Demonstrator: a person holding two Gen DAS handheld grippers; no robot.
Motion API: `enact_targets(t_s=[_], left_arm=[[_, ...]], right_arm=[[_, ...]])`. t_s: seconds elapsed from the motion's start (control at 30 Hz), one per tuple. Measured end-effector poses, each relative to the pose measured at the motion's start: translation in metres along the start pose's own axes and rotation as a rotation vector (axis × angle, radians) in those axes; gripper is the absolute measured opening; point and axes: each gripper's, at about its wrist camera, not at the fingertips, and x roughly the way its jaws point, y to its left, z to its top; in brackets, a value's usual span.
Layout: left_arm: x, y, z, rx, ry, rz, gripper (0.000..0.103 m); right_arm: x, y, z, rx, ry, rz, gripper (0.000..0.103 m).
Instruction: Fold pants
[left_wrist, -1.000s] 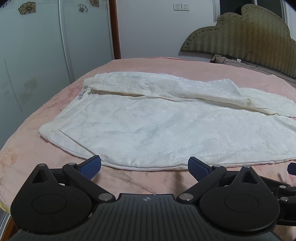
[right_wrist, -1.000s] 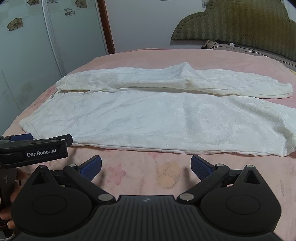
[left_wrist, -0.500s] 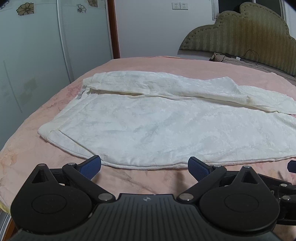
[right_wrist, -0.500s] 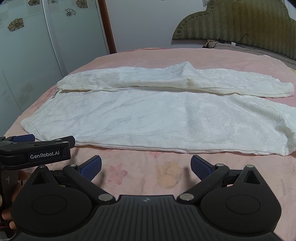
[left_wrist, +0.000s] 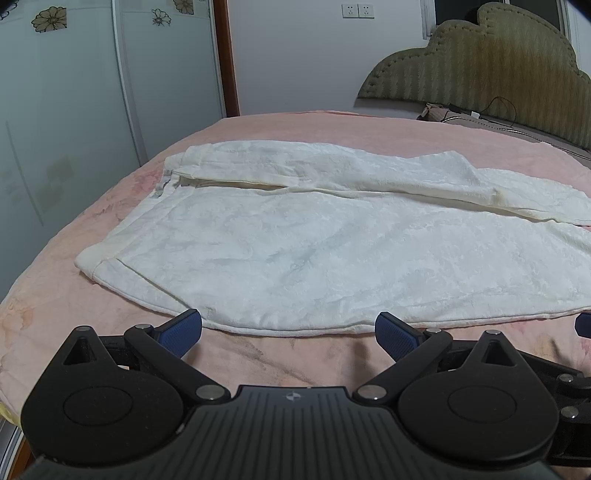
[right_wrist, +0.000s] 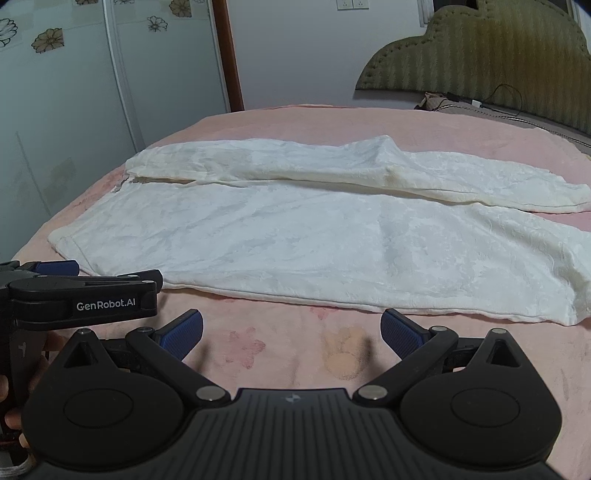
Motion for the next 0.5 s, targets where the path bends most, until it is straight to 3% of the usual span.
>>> enact_targets(t_s=[0.5], left_arm=[[-0.0007,0.0014,-0.0015,0.000,0.001,-0.007,0.102]], right_arm=[[-0.0018,0.0002,-0.0006,-0.001,-0.005,0.014,0.103]])
